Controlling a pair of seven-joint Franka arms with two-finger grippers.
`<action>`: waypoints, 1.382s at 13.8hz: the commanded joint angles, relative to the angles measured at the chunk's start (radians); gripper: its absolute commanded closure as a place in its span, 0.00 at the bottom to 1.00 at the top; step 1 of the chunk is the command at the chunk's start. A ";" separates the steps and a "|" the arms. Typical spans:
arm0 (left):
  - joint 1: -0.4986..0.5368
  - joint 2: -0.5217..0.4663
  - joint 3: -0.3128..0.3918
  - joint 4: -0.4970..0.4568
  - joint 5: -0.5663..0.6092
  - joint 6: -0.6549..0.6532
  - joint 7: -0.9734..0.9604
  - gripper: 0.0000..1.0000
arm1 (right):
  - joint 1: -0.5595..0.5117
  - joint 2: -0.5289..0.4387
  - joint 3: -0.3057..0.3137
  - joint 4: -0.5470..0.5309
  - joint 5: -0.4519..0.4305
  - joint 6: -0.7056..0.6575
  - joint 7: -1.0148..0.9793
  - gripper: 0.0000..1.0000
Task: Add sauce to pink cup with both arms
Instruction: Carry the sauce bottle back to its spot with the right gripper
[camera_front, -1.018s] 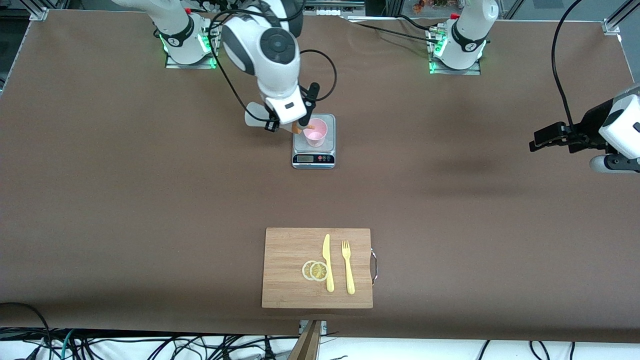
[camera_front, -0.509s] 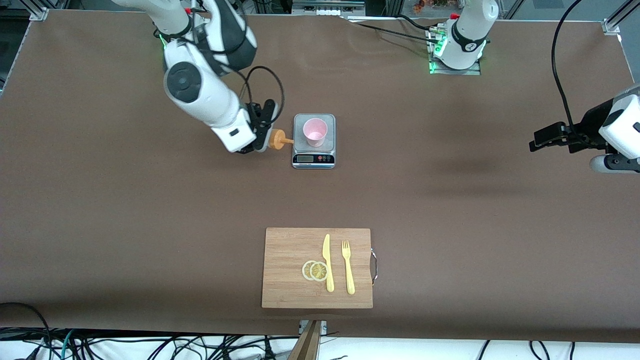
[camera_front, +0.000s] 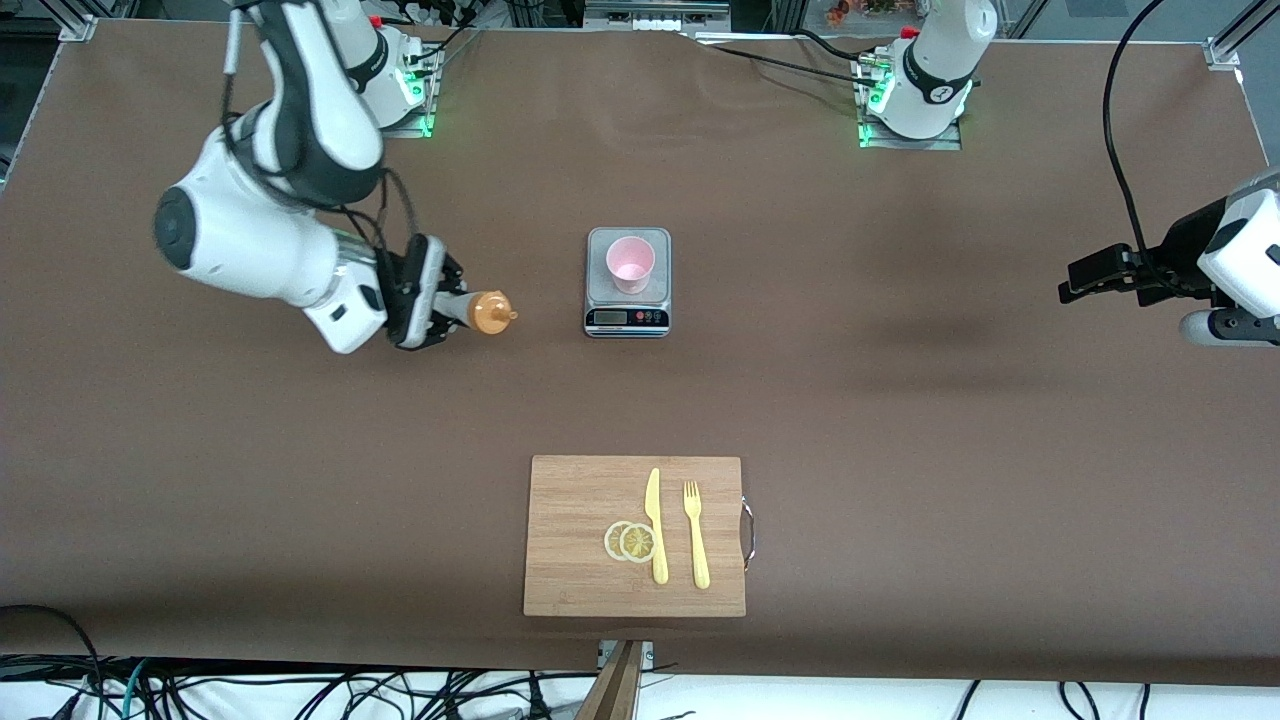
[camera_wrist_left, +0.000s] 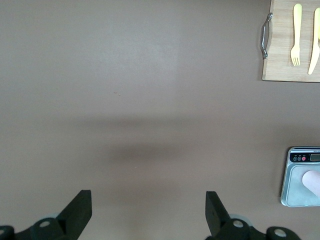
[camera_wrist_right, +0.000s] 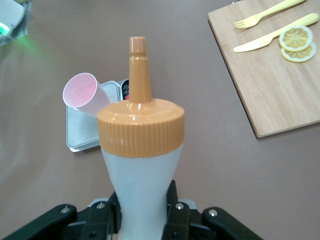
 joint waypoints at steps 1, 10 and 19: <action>-0.001 0.012 -0.001 0.027 0.010 -0.021 0.020 0.00 | -0.098 0.038 0.008 0.015 0.154 -0.086 -0.162 0.82; 0.001 0.012 -0.001 0.027 0.009 -0.021 0.020 0.00 | -0.426 0.319 0.014 0.178 0.380 -0.512 -0.622 0.82; -0.001 0.012 -0.001 0.027 0.009 -0.021 0.020 0.00 | -0.615 0.558 0.022 0.256 0.391 -0.718 -1.116 0.82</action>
